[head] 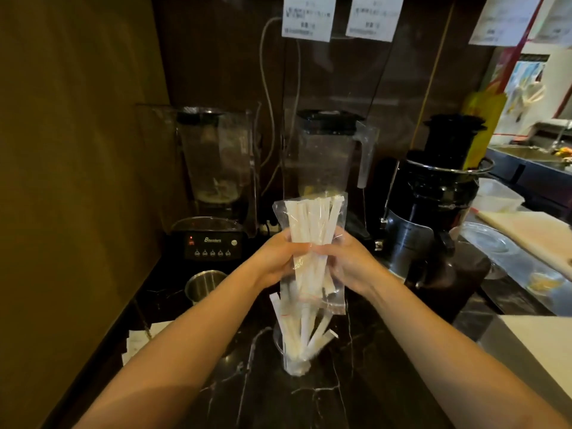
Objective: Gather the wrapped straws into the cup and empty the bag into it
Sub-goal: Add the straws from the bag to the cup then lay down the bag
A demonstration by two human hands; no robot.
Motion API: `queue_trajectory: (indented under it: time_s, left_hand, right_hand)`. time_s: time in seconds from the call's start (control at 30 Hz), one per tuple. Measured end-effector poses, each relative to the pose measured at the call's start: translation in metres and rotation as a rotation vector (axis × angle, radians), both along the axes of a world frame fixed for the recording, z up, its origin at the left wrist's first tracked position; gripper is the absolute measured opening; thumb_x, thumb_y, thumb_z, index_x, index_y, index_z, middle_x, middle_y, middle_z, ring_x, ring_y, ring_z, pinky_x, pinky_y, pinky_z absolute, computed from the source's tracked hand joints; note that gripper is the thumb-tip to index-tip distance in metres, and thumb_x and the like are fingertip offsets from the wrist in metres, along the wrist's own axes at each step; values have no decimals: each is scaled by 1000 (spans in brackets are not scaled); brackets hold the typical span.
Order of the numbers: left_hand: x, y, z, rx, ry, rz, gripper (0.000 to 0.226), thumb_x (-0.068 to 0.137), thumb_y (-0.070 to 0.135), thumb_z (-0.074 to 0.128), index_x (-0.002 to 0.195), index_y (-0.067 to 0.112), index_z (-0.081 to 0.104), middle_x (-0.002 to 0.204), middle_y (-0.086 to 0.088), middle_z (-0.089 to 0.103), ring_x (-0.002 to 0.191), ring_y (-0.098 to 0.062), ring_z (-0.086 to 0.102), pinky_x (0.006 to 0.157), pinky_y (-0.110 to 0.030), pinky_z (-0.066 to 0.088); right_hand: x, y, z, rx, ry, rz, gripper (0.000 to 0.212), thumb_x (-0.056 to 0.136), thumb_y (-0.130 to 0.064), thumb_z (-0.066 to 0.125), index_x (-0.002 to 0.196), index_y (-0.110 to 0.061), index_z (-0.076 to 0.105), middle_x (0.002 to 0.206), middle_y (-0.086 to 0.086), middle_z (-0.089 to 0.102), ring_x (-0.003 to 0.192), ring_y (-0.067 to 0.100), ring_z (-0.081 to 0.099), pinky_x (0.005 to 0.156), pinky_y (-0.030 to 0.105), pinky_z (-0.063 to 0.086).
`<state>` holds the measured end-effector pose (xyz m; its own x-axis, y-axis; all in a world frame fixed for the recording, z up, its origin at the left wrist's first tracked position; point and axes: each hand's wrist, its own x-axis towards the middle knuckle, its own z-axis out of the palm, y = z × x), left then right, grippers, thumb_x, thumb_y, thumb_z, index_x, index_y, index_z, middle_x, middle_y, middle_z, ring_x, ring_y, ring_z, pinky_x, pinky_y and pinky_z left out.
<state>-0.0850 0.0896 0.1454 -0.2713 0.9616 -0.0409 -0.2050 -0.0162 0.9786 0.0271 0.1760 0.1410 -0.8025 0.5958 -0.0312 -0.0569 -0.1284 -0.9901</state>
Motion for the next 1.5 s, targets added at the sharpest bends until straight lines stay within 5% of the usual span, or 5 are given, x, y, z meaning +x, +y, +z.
queue_trajectory:
  time_s: [0.2,0.37,0.93,1.2,1.5]
  left_hand:
    - [-9,-5,-11,72,64,16,31,84,3,55,104,27,58,104,-1,66,93,-13,67,78,-28,58]
    - [-15,-9,-22,33,71,2,43,87,4,51,126,21,50,112,-3,64,103,-18,63,88,-33,52]
    - [-25,-3,9,5,153,129,21,90,10,49,105,16,63,98,-1,68,93,-14,64,91,-34,49]
    - [-16,2,39,88,155,129,23,90,9,49,109,12,61,91,1,68,76,-4,69,77,-25,53]
    - [10,8,55,140,164,172,22,84,11,60,103,21,58,92,-1,67,81,-11,66,77,-27,52]
  right_hand:
    - [-2,-6,-3,185,16,-4,36,84,-5,60,103,-34,53,109,-4,64,107,17,61,91,36,53]
    - [0,-7,-16,166,15,-4,53,86,0,55,130,-27,44,105,-6,64,105,16,61,90,31,51]
    - [15,1,0,209,3,-126,55,90,-7,51,140,-21,31,112,-1,59,96,7,61,87,28,49]
    - [28,-2,7,251,-48,-205,39,92,-11,49,131,-10,46,120,9,61,103,19,61,87,27,49]
    - [55,2,26,163,22,-292,29,96,-17,39,118,-8,55,97,3,67,75,10,68,68,25,56]
